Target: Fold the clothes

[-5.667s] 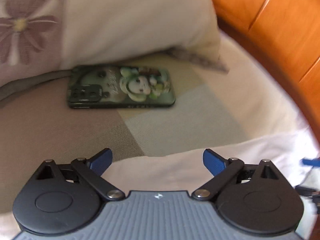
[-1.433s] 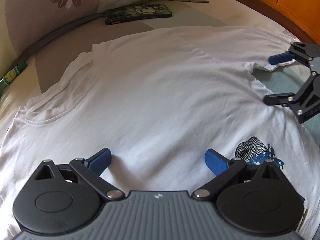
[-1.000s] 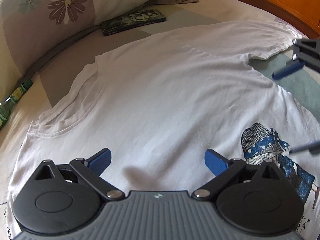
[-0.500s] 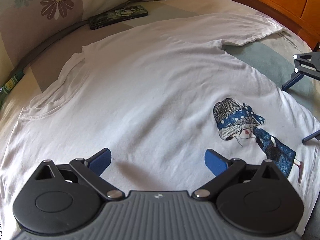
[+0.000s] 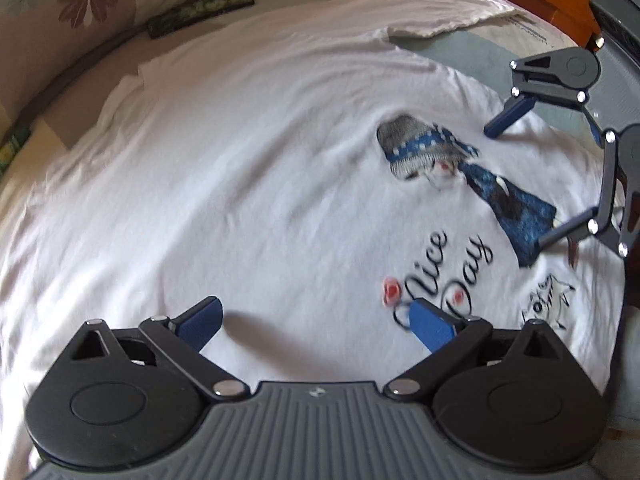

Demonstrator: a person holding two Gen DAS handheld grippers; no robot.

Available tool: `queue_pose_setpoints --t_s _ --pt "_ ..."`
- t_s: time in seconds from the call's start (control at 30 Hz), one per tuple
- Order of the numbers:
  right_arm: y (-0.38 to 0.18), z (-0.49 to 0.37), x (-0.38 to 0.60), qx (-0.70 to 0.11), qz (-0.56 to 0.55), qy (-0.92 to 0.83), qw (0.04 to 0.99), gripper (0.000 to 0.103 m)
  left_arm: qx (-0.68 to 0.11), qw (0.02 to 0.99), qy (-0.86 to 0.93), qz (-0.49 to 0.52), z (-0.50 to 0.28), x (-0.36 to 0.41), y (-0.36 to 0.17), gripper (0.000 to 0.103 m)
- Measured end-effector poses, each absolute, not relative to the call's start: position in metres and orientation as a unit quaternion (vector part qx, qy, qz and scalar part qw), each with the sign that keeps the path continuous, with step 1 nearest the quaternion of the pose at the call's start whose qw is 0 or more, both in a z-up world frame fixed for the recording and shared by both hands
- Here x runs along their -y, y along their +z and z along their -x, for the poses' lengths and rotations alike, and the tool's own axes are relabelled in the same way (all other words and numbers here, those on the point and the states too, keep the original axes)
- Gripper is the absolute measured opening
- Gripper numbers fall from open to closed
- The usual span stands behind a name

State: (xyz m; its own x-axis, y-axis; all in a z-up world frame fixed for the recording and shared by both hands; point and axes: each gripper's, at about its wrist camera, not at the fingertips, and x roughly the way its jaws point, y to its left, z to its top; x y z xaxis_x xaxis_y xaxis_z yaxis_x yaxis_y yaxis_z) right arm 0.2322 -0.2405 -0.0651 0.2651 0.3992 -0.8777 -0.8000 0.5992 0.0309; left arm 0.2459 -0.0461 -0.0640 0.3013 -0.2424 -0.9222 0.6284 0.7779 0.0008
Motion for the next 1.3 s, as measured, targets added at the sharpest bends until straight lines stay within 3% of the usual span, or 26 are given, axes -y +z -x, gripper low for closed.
queue_pose_setpoints --t_s 0.3,0.5,0.73,0.97,1.3 --pt "-0.059 -0.249 0.208 -0.52 0.234 0.343 0.747 0.103 -0.557 0.775 -0.255 -0.158 -0.212 0.02 -0.061 0.1" --pt "-0.032 -0.277 0.194 -0.468 0.229 0.32 0.791 0.103 -0.544 0.786 -0.252 -0.151 -0.212 0.009 -0.059 0.1" --pt "-0.016 -0.379 0.176 -0.421 0.131 0.258 0.859 0.103 -0.541 0.821 -0.16 -0.091 -0.223 -0.018 -0.062 0.1" --pt "-0.045 -0.42 0.17 -0.457 0.03 0.226 0.86 0.103 -0.547 0.824 -0.127 -0.073 -0.229 -0.009 -0.061 0.1" --pt "-0.066 -0.483 0.16 -0.429 0.085 0.225 0.871 0.103 -0.552 0.828 -0.082 -0.057 -0.234 -0.001 -0.059 0.102"
